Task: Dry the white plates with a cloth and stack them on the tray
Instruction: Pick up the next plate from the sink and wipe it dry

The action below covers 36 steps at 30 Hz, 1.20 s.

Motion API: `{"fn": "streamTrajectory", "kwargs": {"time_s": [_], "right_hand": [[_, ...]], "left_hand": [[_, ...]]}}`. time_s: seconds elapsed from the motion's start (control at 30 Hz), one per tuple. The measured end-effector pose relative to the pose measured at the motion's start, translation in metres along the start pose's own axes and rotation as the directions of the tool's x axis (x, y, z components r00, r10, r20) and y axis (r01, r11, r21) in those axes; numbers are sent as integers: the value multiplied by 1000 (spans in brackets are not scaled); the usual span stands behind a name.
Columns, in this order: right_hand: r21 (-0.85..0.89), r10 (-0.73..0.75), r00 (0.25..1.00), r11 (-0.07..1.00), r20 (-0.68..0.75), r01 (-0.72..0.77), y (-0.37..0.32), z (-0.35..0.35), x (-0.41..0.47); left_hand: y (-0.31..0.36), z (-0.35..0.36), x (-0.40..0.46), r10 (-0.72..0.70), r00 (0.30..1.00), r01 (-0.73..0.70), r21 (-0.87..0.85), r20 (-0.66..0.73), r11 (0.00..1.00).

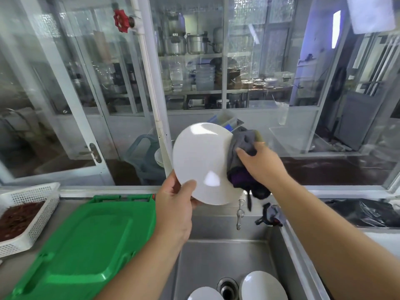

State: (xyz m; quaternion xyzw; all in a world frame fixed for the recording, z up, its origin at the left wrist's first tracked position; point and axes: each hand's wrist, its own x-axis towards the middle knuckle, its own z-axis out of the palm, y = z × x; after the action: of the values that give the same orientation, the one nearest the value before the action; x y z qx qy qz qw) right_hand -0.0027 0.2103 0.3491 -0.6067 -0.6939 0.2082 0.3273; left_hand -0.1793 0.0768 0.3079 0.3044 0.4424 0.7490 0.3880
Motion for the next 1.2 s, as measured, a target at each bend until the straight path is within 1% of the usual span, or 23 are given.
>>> {"fn": "streamTrajectory", "kwargs": {"time_s": [0.07, 0.1, 0.17, 0.23, 0.3, 0.37, 0.43, 0.5, 0.57, 0.63, 0.77, 0.83, 0.93, 0.97, 1.0, 1.07, 1.2], "right_hand": [[194, 68, 994, 977, 89, -84, 7, 9, -12], [315, 103, 988, 940, 115, -134, 9, 14, -20], [549, 174, 971, 802, 166, -238, 11, 22, -32], [712, 204, 951, 631, 232, -309, 13, 28, -39], [814, 188, 939, 470, 287, -343, 17, 33, -45], [865, 186, 933, 354, 309, -357, 21, 38, -50], [891, 199, 931, 284, 307, -355, 25, 42, -53], [906, 199, 932, 243, 302, -346, 30, 41, -52], [915, 184, 939, 234, 292, -330, 35, 37, -49], [911, 154, 947, 266, 283, -316, 41, 31, -43], [860, 49, 971, 454, 235, -232, 53, 12, -29], [831, -36, 971, 525, 236, -183, 56, -2, -22], [755, -119, 954, 642, 273, -136, 52, -20, -13], [734, -132, 950, 667, 283, -126, 50, -24, -11], [722, -138, 949, 682, 284, -117, 49, -27, -10], [730, -120, 959, 674, 258, -112, 47, -29, -8], [798, -1, 987, 589, 160, -128, 43, -23, -11]], "left_hand": [[-1, 0, 2, 0, 1000, -1, -26, -10, 1000], [-3, 0, 3, 0, 1000, -1, -35, -14, 999], [-7, 1, 2, -8, 1000, 7, -63, -24, 998], [-12, 1, 1, -29, 999, 26, -83, -33, 996], [-16, 1, 0, -46, 998, 43, -93, -39, 995], [-20, 3, -2, -62, 998, 58, -110, -31, 992], [-24, 6, -5, -76, 997, 73, -119, -24, 990], [-23, 10, -9, -89, 996, 88, -92, -2, 992], [-20, 10, -9, -97, 994, 99, -31, 57, 995], [-11, 6, -4, -125, 984, 122, 30, 128, 992], [26, -5, 19, -238, 940, 197, 180, 243, 964], [43, -9, 31, -310, 903, 222, 295, 296, 929], [57, -14, 44, -443, 800, 223, 485, 404, 846], [58, -14, 45, -469, 773, 216, 518, 427, 828], [58, -13, 45, -475, 763, 210, 527, 438, 824], [54, -11, 42, -441, 785, 191, 506, 436, 841], [37, -5, 31, -343, 853, 159, 430, 393, 889]]}}
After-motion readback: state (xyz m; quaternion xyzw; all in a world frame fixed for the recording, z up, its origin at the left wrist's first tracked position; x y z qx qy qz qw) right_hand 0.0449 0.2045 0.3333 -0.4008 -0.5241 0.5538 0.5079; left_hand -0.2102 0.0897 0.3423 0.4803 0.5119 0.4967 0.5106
